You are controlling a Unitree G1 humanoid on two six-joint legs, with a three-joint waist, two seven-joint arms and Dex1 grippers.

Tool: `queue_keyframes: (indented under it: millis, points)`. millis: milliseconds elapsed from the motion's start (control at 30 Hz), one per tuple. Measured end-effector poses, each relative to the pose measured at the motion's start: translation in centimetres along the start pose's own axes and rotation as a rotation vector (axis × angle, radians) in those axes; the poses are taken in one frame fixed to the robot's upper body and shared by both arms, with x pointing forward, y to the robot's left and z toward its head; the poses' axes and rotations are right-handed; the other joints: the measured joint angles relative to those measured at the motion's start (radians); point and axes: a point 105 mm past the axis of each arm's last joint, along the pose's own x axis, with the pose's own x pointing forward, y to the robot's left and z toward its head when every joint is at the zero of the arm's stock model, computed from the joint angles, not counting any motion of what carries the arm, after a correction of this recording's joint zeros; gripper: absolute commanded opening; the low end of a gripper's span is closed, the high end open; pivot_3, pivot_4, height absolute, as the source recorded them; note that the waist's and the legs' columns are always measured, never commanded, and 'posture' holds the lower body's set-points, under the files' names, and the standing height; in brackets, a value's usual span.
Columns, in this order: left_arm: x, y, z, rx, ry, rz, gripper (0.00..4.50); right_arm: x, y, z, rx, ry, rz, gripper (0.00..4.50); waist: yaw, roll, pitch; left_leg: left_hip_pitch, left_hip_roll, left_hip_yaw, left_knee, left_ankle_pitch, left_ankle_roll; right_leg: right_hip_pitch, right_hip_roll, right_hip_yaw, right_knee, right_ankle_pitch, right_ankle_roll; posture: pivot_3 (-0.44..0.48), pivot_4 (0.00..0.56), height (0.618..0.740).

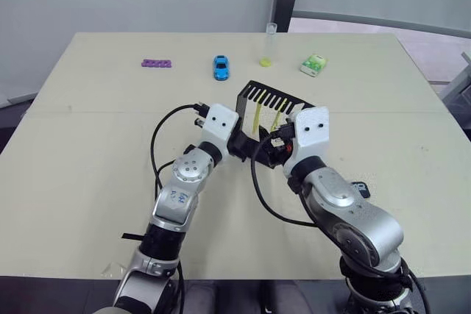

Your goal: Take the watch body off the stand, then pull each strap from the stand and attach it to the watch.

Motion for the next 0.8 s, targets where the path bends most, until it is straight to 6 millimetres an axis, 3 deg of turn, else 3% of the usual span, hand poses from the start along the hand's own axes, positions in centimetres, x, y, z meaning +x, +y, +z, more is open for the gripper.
queue_keyframes:
  millis: [33, 133, 300, 800]
  points:
    - [0.00, -0.01, 0.00, 0.000, 0.000, 0.000, 0.00, 0.04, 0.04, -0.06, -0.005, 0.001, -0.003, 3.23, 0.000, 0.000, 0.000, 0.000, 0.000, 0.000, 0.000, 0.000, 0.000, 0.000, 0.000, 0.000, 0.000, 0.000, 0.000, 0.000, 0.150, 0.740]
    - [0.01, -0.03, 0.01, -0.001, 0.000, 0.000, 0.00, 0.08, -0.03, -0.03, -0.016, -0.002, -0.011, 2.38, 0.000, 0.000, 0.000, 0.000, 0.000, 0.000, 0.000, 0.000, 0.000, 0.000, 0.000, 0.000, 0.000, 0.000, 0.000, 0.000, 0.150, 0.740]
    - [-0.03, -0.01, 0.10, 0.000, 0.000, 0.003, 0.00, 0.12, 0.08, 0.04, -0.026, -0.007, -0.002, 0.04, -0.001, 0.000, 0.000, 0.000, 0.000, 0.000, 0.000, 0.000, 0.000, 0.000, 0.000, 0.000, 0.000, 0.000, 0.000, 0.000, 0.150, 0.740]
    - [-0.04, -0.05, 0.09, 0.000, 0.000, 0.003, 0.00, 0.03, 0.06, 0.31, -0.172, -0.026, 0.004, 0.04, -0.002, 0.000, 0.000, 0.000, 0.000, 0.000, -0.001, 0.000, 0.000, -0.001, 0.000, 0.000, 0.000, 0.000, 0.000, 0.000, 0.150, 0.740]
